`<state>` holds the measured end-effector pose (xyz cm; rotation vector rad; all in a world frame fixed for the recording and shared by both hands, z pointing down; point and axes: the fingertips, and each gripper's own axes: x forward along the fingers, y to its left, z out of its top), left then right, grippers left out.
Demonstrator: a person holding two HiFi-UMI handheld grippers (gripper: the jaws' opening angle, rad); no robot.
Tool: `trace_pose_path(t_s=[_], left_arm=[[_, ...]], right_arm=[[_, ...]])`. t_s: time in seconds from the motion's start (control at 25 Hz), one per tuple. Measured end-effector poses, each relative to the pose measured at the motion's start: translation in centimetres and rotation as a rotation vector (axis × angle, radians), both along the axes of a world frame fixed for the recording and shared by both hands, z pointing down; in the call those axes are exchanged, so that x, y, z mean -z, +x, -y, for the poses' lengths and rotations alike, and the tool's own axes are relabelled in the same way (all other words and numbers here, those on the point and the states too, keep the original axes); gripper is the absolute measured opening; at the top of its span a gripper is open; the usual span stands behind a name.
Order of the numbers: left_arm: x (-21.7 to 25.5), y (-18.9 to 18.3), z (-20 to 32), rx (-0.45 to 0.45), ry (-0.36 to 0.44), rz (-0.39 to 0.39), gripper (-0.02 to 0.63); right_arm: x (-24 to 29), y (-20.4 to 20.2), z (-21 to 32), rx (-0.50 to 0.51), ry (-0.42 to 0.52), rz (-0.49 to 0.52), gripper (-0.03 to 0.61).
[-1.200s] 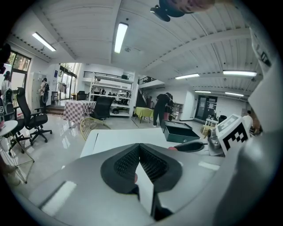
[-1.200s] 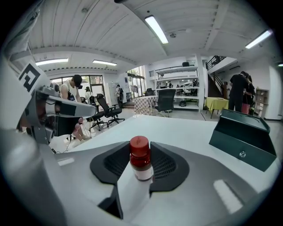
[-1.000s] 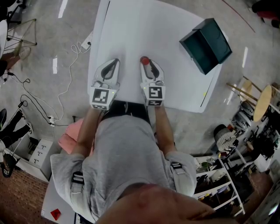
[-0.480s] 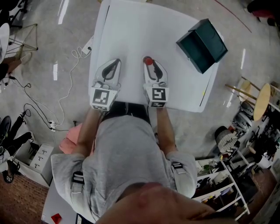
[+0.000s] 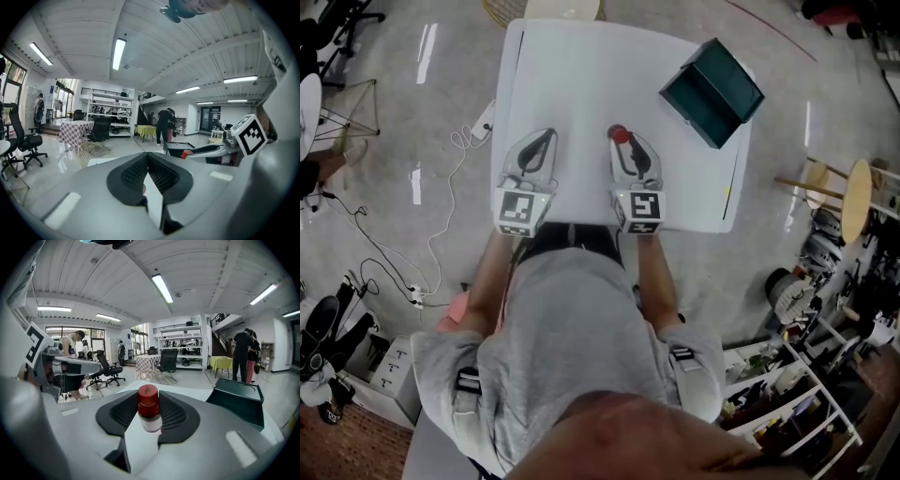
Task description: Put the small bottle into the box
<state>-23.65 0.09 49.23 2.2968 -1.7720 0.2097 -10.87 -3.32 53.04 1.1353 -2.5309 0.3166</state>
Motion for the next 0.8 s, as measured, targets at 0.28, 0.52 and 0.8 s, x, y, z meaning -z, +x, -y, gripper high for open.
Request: trace_pose_path(t_s=[0.28,0.52,0.8], left_arm=[[2.8,1.4,-0.2,-0.046,0.062,-0.009,0.011],[4.4,2.8,-0.6,-0.1,0.106,-0.008,0.011],[5.6,5.1,-0.9,-0.163,0.131,-0.027,0.011]], right_arm=[[3.1,1.3,-0.8,-0.041,0.06,0.013,0.138],[5.2,2.7,-1.6,-0.088,0.104,0.012,0.138],[6.9,4.6,-2.1,-0.143,0.137,0.018,0.137]])
